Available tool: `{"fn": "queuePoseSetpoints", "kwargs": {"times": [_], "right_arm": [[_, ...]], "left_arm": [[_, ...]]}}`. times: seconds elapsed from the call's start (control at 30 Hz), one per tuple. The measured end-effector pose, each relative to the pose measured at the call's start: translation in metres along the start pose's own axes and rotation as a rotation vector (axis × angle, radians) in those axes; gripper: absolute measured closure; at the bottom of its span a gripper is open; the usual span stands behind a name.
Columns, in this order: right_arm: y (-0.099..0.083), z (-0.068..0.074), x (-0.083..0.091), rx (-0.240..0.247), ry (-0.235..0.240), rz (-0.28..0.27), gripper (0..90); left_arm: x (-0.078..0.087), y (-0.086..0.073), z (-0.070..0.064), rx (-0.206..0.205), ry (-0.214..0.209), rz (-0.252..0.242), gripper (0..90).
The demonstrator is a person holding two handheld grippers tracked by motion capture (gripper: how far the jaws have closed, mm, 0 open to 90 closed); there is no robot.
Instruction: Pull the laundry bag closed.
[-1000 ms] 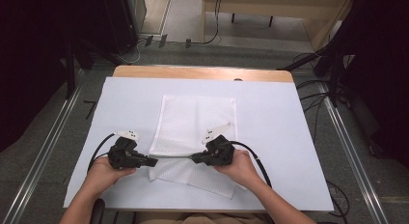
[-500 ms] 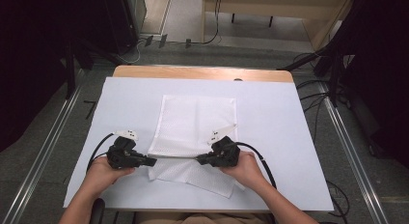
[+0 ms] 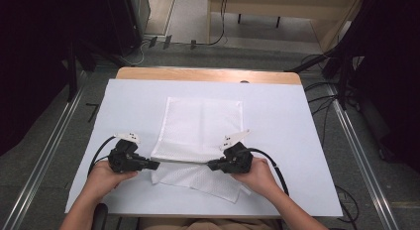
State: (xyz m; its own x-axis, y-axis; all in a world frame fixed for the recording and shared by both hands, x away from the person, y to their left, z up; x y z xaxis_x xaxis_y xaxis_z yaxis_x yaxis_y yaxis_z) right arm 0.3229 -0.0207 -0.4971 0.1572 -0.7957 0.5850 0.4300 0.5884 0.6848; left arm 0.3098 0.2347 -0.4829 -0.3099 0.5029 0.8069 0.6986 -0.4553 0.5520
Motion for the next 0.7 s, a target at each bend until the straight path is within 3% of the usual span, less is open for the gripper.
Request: {"fn": "queuePoseSetpoints", "kwargs": {"times": [0.7], "right_arm": [[-0.013,-0.003,0.019,-0.029,-0.021,-0.008,88.1]], "left_arm": [[0.001,-0.001,0.003,0.001,0.005,0.006,87.7]]}}
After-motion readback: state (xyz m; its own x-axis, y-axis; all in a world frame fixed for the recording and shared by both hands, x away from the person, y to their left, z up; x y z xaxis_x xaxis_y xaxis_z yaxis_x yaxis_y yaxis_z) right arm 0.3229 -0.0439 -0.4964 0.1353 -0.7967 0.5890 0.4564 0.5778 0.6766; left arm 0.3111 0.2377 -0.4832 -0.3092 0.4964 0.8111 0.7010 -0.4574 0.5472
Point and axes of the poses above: each handheld gripper's, and its own axes: x roughly backward along the jaws, y roughly out of its top, z roughly to its left, the point moved 7 cm from there along -x, roughly forward along the jaws, and after that the axes turned 15 degrees about y, right-handed, at the moved point
